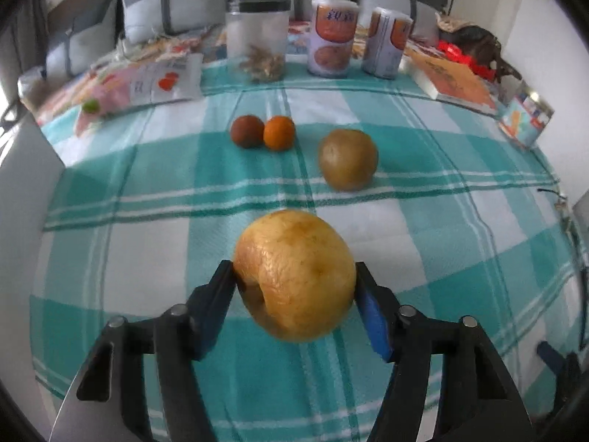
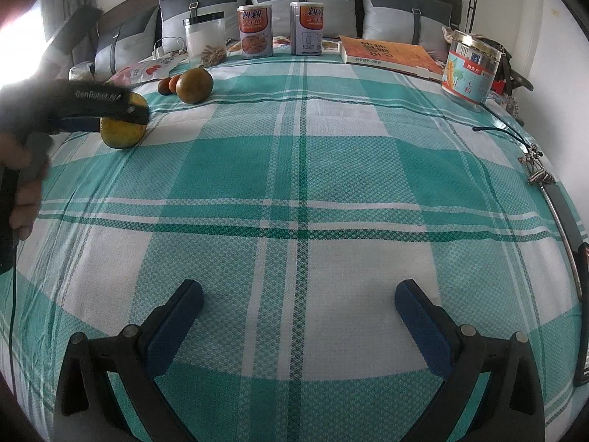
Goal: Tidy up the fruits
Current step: 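Close the left tool on the yellow pear and lift it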
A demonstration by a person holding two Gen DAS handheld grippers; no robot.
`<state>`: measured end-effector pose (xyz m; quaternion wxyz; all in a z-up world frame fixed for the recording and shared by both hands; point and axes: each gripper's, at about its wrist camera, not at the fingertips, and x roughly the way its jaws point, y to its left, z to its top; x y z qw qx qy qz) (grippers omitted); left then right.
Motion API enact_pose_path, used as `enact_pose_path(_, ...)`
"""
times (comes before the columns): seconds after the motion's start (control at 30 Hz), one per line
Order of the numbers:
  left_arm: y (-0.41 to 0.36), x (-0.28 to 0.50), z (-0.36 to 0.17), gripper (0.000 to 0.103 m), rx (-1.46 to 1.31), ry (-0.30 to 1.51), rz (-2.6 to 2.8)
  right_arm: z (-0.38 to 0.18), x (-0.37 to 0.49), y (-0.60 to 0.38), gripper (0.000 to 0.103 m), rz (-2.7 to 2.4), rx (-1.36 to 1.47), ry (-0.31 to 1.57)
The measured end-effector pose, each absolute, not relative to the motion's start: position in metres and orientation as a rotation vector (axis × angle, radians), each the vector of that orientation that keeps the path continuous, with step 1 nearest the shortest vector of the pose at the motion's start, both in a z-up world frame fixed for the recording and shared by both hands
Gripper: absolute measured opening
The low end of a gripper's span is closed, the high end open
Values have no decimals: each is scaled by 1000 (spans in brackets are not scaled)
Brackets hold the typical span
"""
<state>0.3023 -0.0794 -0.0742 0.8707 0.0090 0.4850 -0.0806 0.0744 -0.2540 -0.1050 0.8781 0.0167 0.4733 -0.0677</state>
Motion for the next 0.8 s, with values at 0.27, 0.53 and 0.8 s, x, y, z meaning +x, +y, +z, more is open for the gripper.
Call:
enact_pose_path(0.27,-7,243,-72,65,-301,1033,-315,-105,75,-254,103,-139,37,988)
enact_pose_path(0.53,58,208,-84,74,-453,989,-286,-105,75,-254,103,-139,38,987)
enact_pose_path(0.8,75,199,-76,81,-425,942,-206,-106,76,-254,103,-139,38,987)
